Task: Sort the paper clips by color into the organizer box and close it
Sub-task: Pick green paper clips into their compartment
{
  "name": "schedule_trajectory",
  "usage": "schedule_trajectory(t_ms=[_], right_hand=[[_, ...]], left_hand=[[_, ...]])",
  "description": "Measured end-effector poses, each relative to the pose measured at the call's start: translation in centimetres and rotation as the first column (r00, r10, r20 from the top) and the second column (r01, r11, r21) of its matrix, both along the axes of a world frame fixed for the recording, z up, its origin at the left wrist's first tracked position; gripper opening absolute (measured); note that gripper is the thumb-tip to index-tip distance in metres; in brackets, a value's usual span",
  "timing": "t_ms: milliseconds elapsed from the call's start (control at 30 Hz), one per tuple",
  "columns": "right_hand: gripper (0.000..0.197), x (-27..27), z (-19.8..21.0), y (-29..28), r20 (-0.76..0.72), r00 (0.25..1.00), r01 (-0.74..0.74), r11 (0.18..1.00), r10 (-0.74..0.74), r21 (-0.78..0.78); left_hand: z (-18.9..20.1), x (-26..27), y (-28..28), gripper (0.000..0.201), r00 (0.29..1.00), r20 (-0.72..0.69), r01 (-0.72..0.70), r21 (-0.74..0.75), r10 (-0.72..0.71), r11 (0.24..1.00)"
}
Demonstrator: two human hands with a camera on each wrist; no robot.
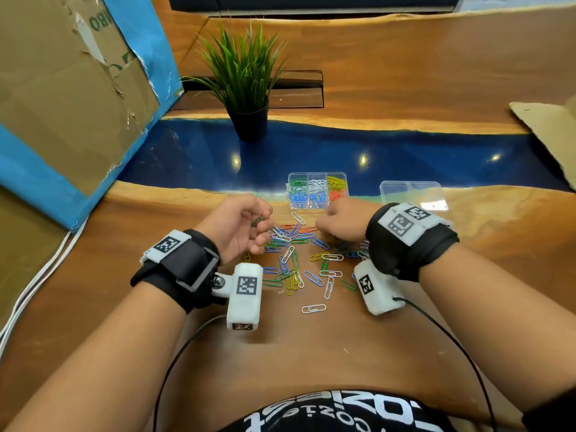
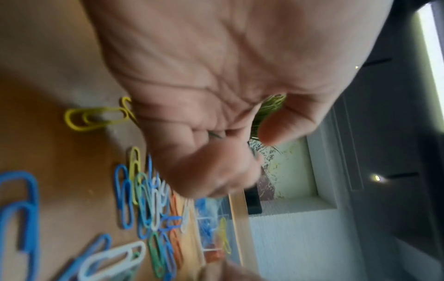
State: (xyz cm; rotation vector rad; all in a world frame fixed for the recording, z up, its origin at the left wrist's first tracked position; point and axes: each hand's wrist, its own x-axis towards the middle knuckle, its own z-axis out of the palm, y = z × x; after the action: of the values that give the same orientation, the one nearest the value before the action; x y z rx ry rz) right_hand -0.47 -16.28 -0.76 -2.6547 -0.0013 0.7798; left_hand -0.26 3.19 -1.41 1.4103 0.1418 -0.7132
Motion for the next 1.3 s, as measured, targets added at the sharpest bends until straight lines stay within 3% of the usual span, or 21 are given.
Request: schedule_trajectory(t_ms=[33, 100, 167, 233, 300, 367, 433, 467, 567, 667, 833, 967, 1133, 1300], right_hand=[[0.026, -0.2, 0.1, 0.0, -0.078, 0.990, 0.130, 0.976, -0.118, 0.174], [0.022, -0.4, 0.2, -0.1, -0.291, 0.911, 0.404, 0.773, -0.292, 0.489], [0.017, -0.5, 0.1, -0.5, -0.441, 0.840, 0.542, 0.516, -0.316, 0.663], [0.018, -0.5, -0.1, -0.5, -0.477, 0.832, 0.555, 0.421, -0.285, 0.717], [0.018, -0.7, -0.3, -0.1, -0.456, 0.849, 0.529, 0.447, -0.269, 0.722], [0.014, -0.9, -0.5, 0.7, -0.383, 0.897, 0.436, 0.586, -0.221, 0.683], [0.007, -1.4, -0.4, 1.8, -0.201, 0.976, 0.176, 0.834, -0.080, 0.523], [0.004, -1.7, -0.4, 2.3, -0.098, 0.995, 0.024, 0.916, 0.017, 0.400], [0.003, -2.6, -0.3, 4.1, 0.090, 0.968, -0.242, 0.965, 0.234, 0.102], [0.015, -2.8, -0.7, 5.3, 0.163, 0.929, -0.324, 0.943, 0.333, -0.078], [0.013, -2.7, -0.6, 5.3, 0.167, 0.898, -0.385, 0.910, 0.408, -0.154], [0.020, -2.9, -0.2, 4.2, 0.125, 0.916, -0.371, 0.924, 0.380, -0.090], [0.011, -2.2, 0.6, 2.3, 0.002, 0.956, -0.291, 0.953, 0.292, 0.079], [0.018, -1.8, 1.2, 1.1, -0.093, 0.984, -0.116, 0.944, 0.152, 0.310]], left_hand=[[-0.1, -0.2, 0.0, 0.004, 0.999, 0.015, 0.027, 0.051, -0.028, 0.998], [-0.3, -0.5, 0.1, 0.018, 0.979, 0.122, 0.126, 0.264, -0.163, 0.956], [-0.3, -1.1, 0.2, 0.026, 0.876, 0.225, 0.231, 0.578, -0.425, 0.782], [-0.3, -1.7, 0.2, 0.021, 0.757, 0.203, 0.269, 0.769, -0.621, 0.580], [-0.4, -2.1, 0.3, 0.013, 0.697, 0.135, 0.261, 0.867, -0.705, 0.424], [-0.3, -2.4, 0.1, 0.011, 0.662, 0.093, 0.226, 0.921, -0.743, 0.317], [0.0, -2.5, -0.1, 0.011, 0.635, 0.078, 0.197, 0.946, -0.769, 0.259], [0.1, -2.5, -0.3, 0.009, 0.619, 0.076, 0.181, 0.955, -0.782, 0.236], [0.5, -2.5, -0.6, 0.005, 0.574, 0.081, 0.146, 0.969, -0.815, 0.199], [0.4, -2.5, -0.7, 0.007, 0.561, 0.072, 0.154, 0.970, -0.825, 0.189], [0.1, -2.4, -0.6, 0.008, 0.564, 0.081, 0.173, 0.961, -0.822, 0.213], [0.2, -1.9, -0.2, 0.020, 0.657, 0.158, 0.198, 0.907, -0.737, 0.371], [0.6, -1.4, -0.5, 0.018, 0.817, 0.154, 0.296, 0.714, -0.555, 0.634], [1.3, -0.6, -1.2, 0.020, 0.853, 0.194, 0.273, 0.624, -0.484, 0.732]])
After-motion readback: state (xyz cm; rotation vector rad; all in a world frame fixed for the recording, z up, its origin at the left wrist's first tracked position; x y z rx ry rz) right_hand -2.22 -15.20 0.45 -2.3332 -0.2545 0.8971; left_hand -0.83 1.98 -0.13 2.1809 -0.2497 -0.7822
